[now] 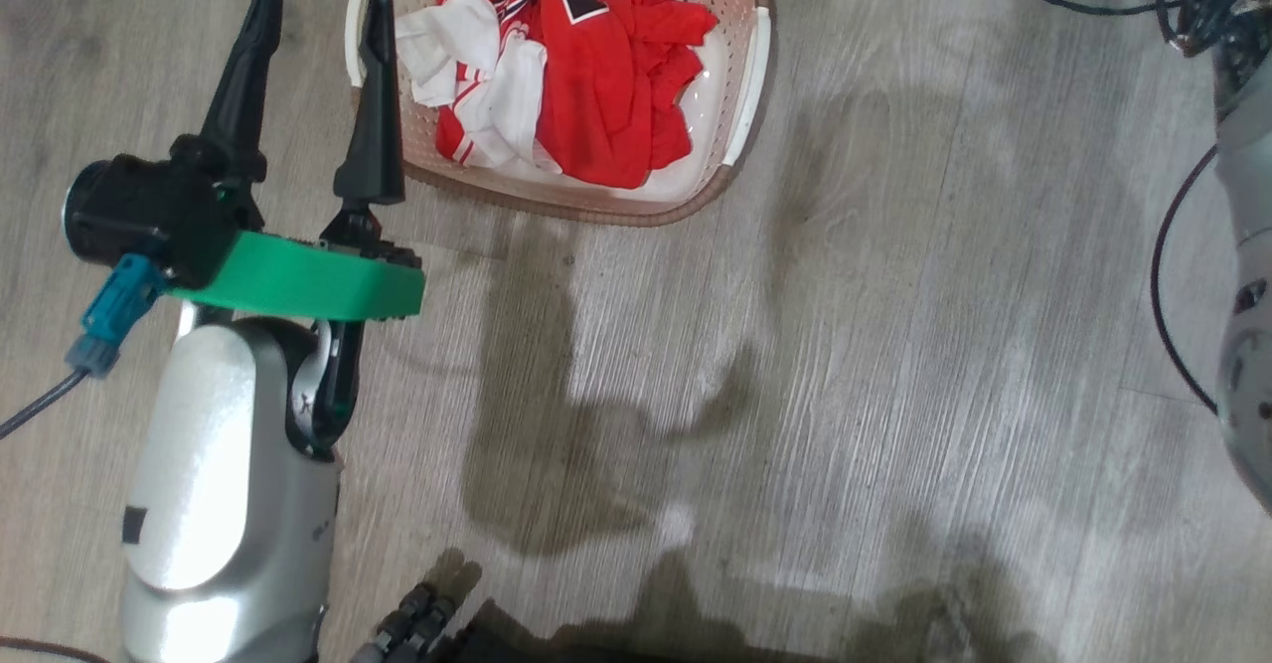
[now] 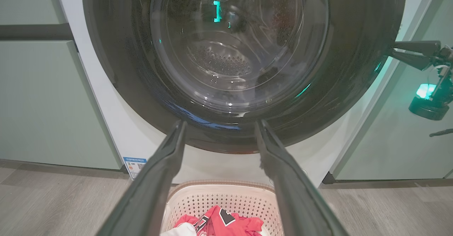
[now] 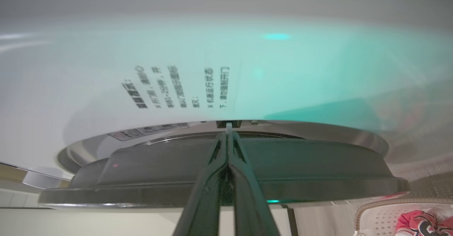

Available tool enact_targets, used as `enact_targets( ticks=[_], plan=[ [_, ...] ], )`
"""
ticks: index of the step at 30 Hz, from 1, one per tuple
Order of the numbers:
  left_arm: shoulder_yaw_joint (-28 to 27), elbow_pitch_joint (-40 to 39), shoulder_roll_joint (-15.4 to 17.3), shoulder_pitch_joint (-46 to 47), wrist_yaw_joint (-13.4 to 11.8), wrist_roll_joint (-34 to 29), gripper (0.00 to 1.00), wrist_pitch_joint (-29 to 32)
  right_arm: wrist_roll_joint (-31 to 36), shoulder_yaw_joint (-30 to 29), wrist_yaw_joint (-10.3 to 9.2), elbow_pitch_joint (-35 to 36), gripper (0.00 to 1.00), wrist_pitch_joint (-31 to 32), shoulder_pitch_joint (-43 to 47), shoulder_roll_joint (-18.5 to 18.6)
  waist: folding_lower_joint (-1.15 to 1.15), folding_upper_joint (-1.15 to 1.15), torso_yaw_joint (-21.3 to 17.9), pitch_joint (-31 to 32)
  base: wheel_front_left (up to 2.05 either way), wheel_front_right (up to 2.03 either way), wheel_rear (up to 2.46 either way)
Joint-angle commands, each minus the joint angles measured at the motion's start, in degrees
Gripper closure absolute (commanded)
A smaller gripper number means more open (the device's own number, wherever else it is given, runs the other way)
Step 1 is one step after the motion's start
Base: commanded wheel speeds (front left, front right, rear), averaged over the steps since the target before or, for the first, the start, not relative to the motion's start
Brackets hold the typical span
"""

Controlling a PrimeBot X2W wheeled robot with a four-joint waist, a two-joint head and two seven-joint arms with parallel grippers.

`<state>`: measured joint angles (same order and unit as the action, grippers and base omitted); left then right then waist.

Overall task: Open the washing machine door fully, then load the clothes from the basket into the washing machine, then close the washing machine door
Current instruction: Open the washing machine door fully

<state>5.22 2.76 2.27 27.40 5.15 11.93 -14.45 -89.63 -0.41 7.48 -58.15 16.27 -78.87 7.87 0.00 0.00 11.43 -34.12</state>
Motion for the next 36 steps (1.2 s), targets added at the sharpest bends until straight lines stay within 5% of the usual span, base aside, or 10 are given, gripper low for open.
enact_targets(
  ticks=[1, 21, 36],
  plan=[
    [-1.9, -1.7, 1.0, 1.0, 0.3, -0.6, 0.0, -0.5, 0.8, 0.9, 0.01, 1.1, 1.0, 0.5, -3.0, -0.7, 0.0, 0.0, 0.1, -0.2, 0.0, 0.0, 0.0],
    [-1.3, -0.7, 0.6, 1.5, 0.8, -0.9, 0.0, -0.5, 0.8, 1.7, 0.01, -4.7, 1.0, 6.4, -8.4, -0.8, 0.0, 0.0, 0.9, -0.8, 0.0, 0.0, 0.0],
    [-1.0, 0.4, 0.6, 0.4, 0.2, -1.0, 0.0, -0.5, -1.6, 1.8, 0.01, -1.6, 1.0, 16.4, -1.7, -1.2, 0.0, 0.0, -0.2, 2.4, 0.0, 0.0, 0.0]
  ],
)
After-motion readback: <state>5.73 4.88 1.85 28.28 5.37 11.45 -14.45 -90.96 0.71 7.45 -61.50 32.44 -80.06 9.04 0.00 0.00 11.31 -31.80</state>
